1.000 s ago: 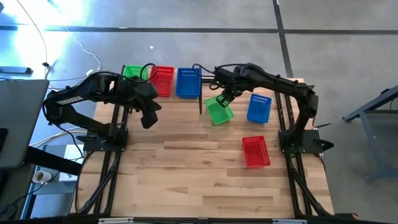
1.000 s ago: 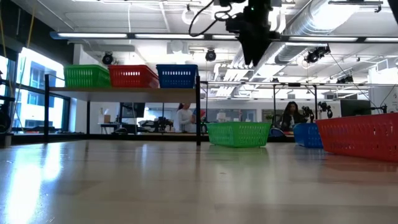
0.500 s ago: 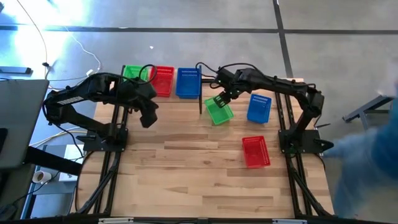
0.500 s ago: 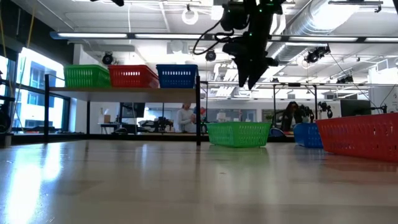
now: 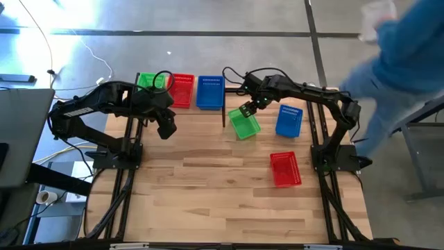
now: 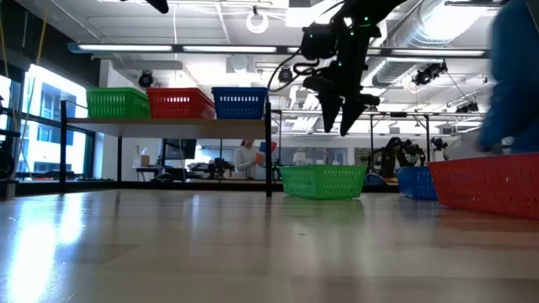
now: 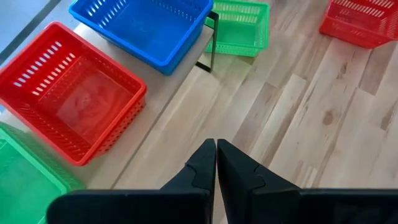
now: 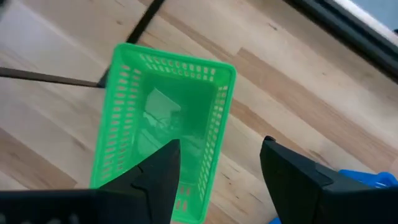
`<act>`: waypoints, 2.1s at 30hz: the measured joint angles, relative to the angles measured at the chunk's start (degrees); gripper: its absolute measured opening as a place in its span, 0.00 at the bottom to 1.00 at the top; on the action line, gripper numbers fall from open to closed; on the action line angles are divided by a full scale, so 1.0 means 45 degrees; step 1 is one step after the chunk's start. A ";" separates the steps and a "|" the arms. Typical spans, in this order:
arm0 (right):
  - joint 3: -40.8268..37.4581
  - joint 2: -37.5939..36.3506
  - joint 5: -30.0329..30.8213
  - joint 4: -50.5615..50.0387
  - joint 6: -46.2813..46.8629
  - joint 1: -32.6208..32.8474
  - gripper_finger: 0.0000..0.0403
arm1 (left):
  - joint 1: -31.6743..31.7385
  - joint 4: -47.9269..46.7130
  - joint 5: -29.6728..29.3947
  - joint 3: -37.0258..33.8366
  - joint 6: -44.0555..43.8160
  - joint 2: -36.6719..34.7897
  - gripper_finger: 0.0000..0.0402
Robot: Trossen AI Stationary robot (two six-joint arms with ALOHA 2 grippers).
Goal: Stack baskets on shelf by color
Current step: Stack the green basket on top of the red baskets on the shelf
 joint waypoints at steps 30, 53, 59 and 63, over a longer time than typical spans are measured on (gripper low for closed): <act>0.0015 0.1415 -0.0648 -0.0930 0.0507 -0.0757 0.49 | 0.0010 0.0002 0.0110 0.0000 -0.0005 0.0005 0.02; 0.0015 0.3190 -0.1849 -0.0857 0.0255 -0.0760 0.33 | 0.0010 -0.0008 0.0052 -0.0005 -0.0335 0.0602 0.34; 0.0015 0.3195 -0.1494 -0.1347 0.0260 -0.0806 0.05 | 0.0010 -0.0001 0.0091 -0.0005 -0.0336 0.0602 0.33; 0.0019 0.3147 -0.1432 -0.1778 0.0515 -0.0803 0.04 | 0.0010 0.0005 0.0093 -0.0005 -0.0513 0.0602 0.33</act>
